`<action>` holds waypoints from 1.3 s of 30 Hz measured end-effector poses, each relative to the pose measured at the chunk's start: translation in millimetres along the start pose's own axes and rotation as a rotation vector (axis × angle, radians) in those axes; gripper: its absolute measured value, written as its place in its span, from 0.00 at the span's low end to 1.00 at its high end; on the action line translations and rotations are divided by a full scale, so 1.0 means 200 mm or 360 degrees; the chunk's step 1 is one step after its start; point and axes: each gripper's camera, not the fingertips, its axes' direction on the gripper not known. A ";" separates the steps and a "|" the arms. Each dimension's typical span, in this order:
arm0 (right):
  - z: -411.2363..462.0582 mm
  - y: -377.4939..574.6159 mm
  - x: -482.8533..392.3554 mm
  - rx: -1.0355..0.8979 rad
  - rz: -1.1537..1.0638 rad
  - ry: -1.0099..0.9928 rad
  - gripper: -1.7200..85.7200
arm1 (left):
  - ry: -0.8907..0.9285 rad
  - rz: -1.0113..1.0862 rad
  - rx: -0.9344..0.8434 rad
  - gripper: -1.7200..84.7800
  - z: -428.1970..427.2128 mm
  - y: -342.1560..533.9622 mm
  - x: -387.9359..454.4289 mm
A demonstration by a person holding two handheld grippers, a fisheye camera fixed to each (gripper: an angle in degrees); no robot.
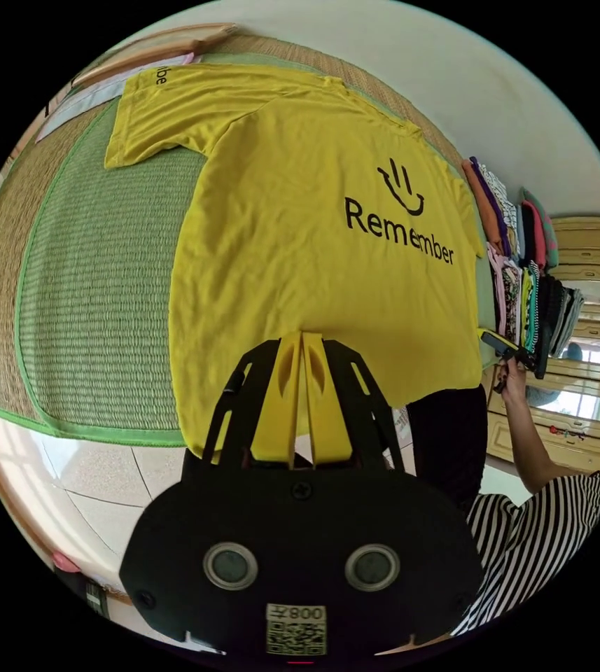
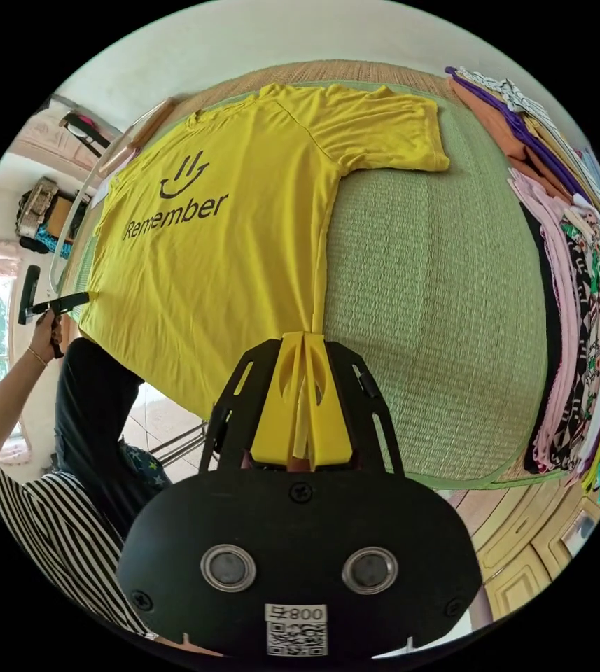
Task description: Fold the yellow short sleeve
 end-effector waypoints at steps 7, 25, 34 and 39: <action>-0.03 -0.09 -0.16 0.0037 -0.0012 0.0212 0.02 | 0.0068 -0.0090 0.0177 0.02 -0.20 -0.23 0.20; 0.20 -0.46 -0.05 0.0168 0.0147 0.0040 0.02 | -0.0188 -0.0208 0.0190 0.02 -0.43 -1.14 0.72; 0.21 -0.17 0.20 0.0560 0.0363 -0.0277 0.06 | 0.0371 0.0033 0.0410 0.03 -0.55 -1.45 1.28; 0.30 -0.07 0.33 0.0693 0.0427 -0.0343 0.09 | 0.0389 0.0408 0.0154 0.03 -0.40 -1.84 1.94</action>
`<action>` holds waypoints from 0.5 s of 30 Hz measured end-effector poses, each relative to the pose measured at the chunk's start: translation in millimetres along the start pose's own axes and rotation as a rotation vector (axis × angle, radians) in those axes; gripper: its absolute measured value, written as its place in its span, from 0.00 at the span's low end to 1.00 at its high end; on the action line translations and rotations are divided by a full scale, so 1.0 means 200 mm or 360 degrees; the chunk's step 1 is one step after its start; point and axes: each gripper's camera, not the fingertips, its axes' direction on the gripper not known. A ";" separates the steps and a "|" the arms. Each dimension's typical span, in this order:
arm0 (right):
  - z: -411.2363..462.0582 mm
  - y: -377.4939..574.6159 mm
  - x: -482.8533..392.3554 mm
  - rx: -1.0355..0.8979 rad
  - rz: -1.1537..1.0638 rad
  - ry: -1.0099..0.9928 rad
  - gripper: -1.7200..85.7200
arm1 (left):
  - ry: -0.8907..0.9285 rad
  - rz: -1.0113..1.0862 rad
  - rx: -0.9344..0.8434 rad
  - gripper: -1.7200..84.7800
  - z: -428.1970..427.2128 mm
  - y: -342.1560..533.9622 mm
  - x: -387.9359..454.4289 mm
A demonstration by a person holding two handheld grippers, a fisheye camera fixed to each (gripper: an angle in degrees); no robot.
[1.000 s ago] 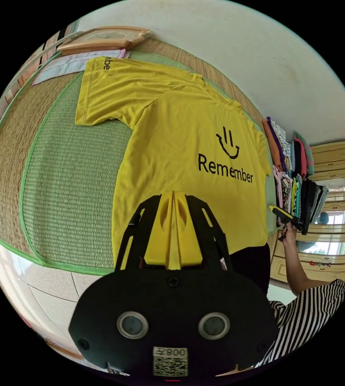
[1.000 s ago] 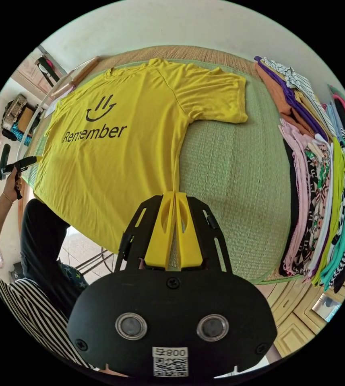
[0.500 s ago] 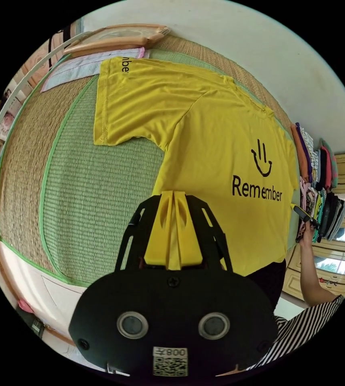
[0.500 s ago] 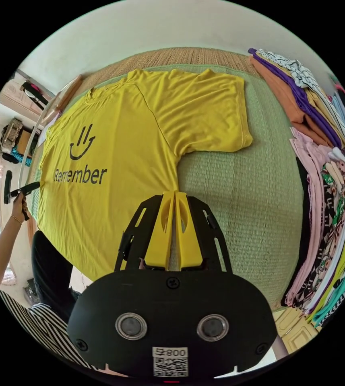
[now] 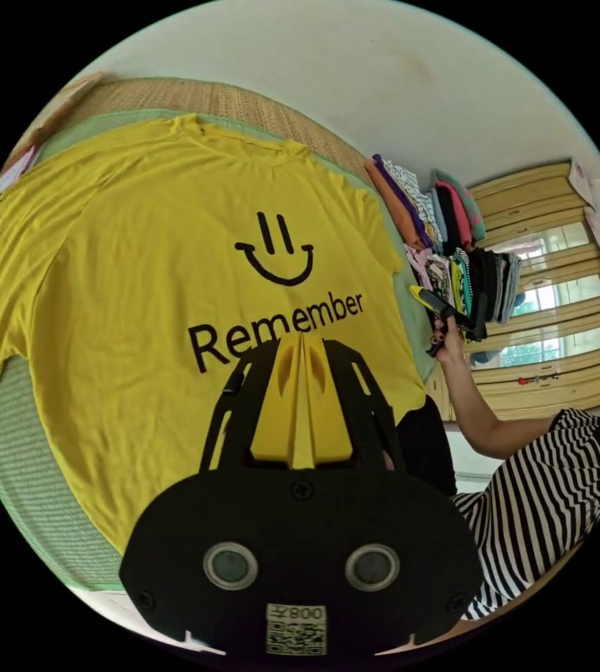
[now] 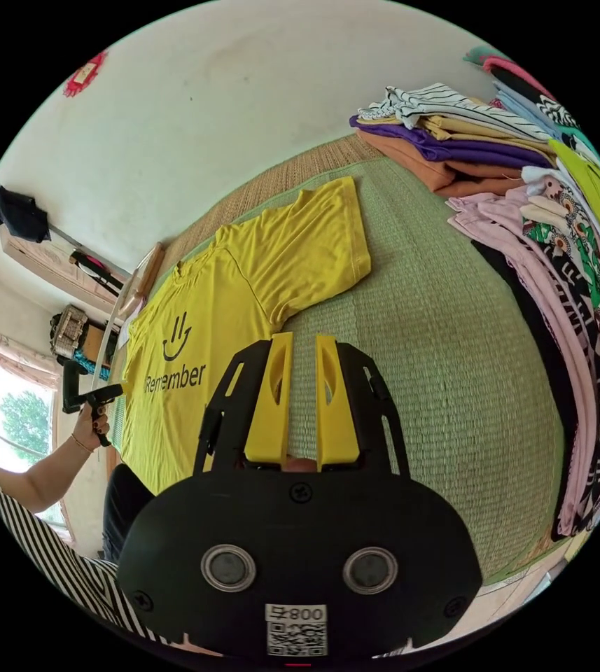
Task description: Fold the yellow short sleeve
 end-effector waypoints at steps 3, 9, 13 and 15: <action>-0.01 0.05 0.09 0.0100 0.0018 -0.0022 0.10 | 0.0025 0.0170 -0.0137 0.03 0.22 -0.28 0.29; 0.04 0.05 0.22 0.0221 -0.0030 0.0029 0.12 | 0.0211 0.0402 -0.0279 0.05 0.58 -0.84 0.80; 0.12 0.06 0.31 0.0261 -0.0043 0.0038 0.13 | 0.0220 0.0534 -0.0350 0.07 0.76 -1.19 1.11; 0.17 0.08 0.35 0.0270 -0.0047 0.0036 0.13 | 0.0204 0.0627 -0.0374 0.08 0.86 -1.42 1.32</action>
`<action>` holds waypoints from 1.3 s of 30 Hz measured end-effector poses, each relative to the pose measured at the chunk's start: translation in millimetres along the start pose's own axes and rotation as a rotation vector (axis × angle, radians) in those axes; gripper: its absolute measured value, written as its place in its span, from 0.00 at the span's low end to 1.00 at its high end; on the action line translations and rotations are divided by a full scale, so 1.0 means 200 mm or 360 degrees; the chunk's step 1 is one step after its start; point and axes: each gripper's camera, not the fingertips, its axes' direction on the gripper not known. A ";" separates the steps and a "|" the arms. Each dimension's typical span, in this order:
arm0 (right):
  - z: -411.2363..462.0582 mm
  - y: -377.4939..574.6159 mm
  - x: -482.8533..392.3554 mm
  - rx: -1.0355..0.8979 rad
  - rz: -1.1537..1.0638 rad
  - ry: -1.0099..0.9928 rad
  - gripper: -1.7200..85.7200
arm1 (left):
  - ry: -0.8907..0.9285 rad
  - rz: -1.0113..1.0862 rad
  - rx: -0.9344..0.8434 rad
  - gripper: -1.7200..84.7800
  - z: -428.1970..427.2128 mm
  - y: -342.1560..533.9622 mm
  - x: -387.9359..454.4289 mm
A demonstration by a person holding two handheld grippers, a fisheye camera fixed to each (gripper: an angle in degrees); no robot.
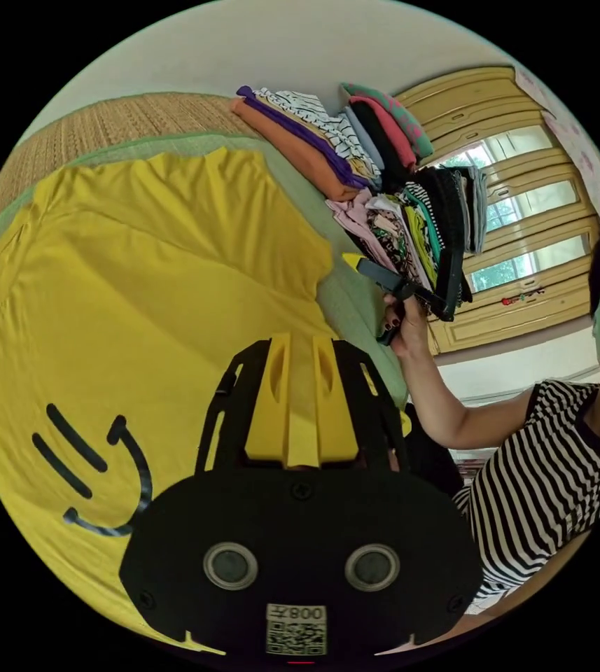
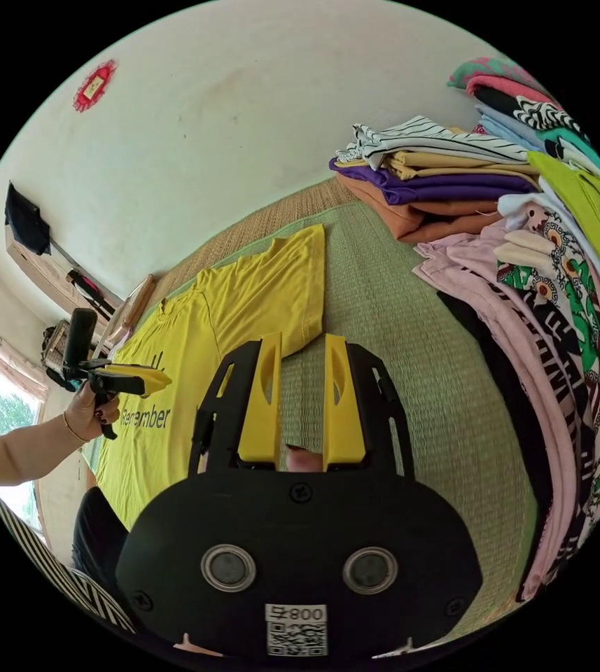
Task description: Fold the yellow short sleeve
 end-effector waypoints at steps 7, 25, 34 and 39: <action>0.15 0.02 0.15 -0.0067 0.0082 -0.0190 0.12 | -0.0080 0.0152 0.0013 0.10 0.12 -0.80 0.21; 0.47 0.08 0.18 -0.0204 0.0072 -0.0179 0.08 | -0.0736 0.0150 -0.0101 0.11 0.35 -2.40 0.54; 0.59 0.11 0.16 -0.0225 0.0066 -0.0202 0.05 | -0.0862 0.0161 -0.0125 0.04 0.37 -2.55 0.55; 0.64 0.13 0.13 -0.0212 0.0040 -0.0243 0.05 | -0.0654 0.0147 0.0019 0.04 0.19 -2.53 0.48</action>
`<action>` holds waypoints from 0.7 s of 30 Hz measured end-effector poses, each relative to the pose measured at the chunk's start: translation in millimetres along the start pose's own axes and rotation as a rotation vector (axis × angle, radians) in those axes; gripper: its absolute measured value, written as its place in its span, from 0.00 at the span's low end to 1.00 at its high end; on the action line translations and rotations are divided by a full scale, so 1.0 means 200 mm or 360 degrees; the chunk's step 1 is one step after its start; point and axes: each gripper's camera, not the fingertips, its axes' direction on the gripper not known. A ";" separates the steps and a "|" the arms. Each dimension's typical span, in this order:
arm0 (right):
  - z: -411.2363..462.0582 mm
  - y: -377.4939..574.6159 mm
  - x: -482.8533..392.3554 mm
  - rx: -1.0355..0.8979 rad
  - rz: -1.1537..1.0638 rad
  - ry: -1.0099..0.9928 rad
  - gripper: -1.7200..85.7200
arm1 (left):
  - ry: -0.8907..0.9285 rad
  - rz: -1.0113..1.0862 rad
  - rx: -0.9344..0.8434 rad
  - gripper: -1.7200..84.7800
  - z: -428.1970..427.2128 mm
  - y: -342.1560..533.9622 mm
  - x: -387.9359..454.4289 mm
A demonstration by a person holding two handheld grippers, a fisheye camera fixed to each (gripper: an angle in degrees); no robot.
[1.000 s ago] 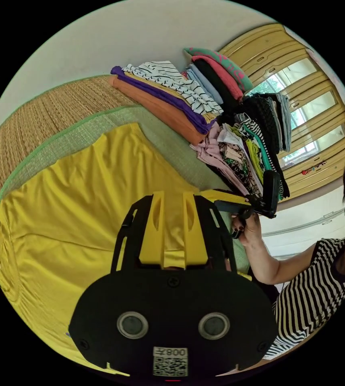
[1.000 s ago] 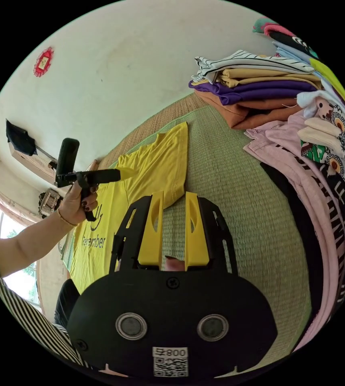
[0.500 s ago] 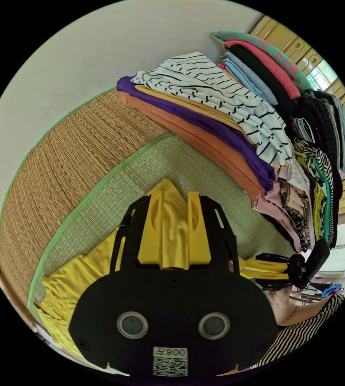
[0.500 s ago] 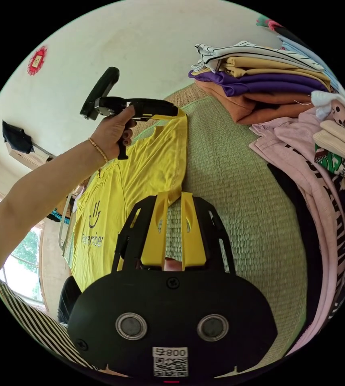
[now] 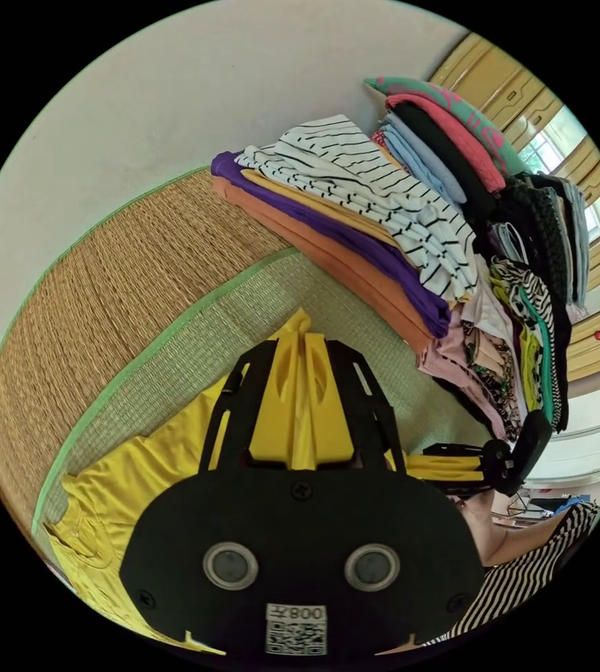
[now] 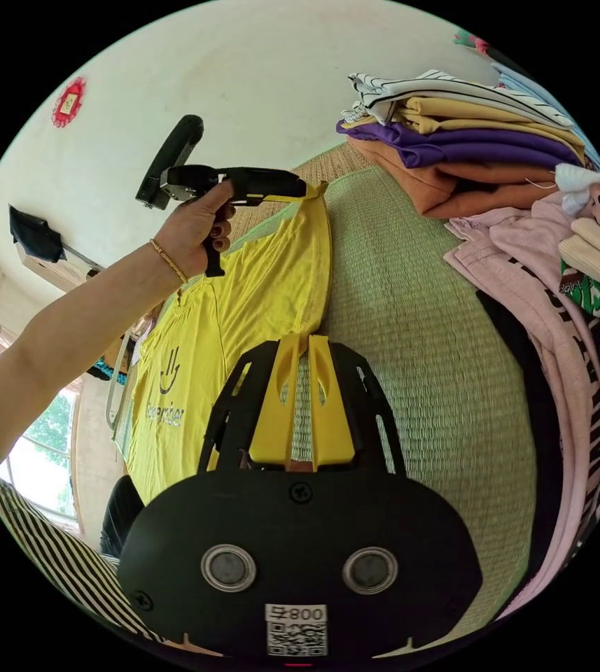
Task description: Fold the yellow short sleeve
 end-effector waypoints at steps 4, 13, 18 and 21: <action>0.04 0.01 -0.04 0.0037 -0.0052 -0.0049 0.04 | 0.0146 -0.0055 0.0096 0.04 -0.10 0.07 -0.15; 0.11 0.01 -0.17 0.0090 -0.0306 -0.0517 0.04 | 0.0418 -0.0233 0.0299 0.04 -0.32 0.46 -0.62; 0.22 -0.01 -0.34 -0.0037 -0.0535 -0.0679 0.04 | 0.0549 -0.0415 0.0438 0.04 -0.44 0.85 -0.94; 0.30 -0.02 -0.42 -0.0119 -0.0612 -0.0697 0.04 | 0.0563 -0.0541 0.0446 0.04 -0.43 1.07 -1.14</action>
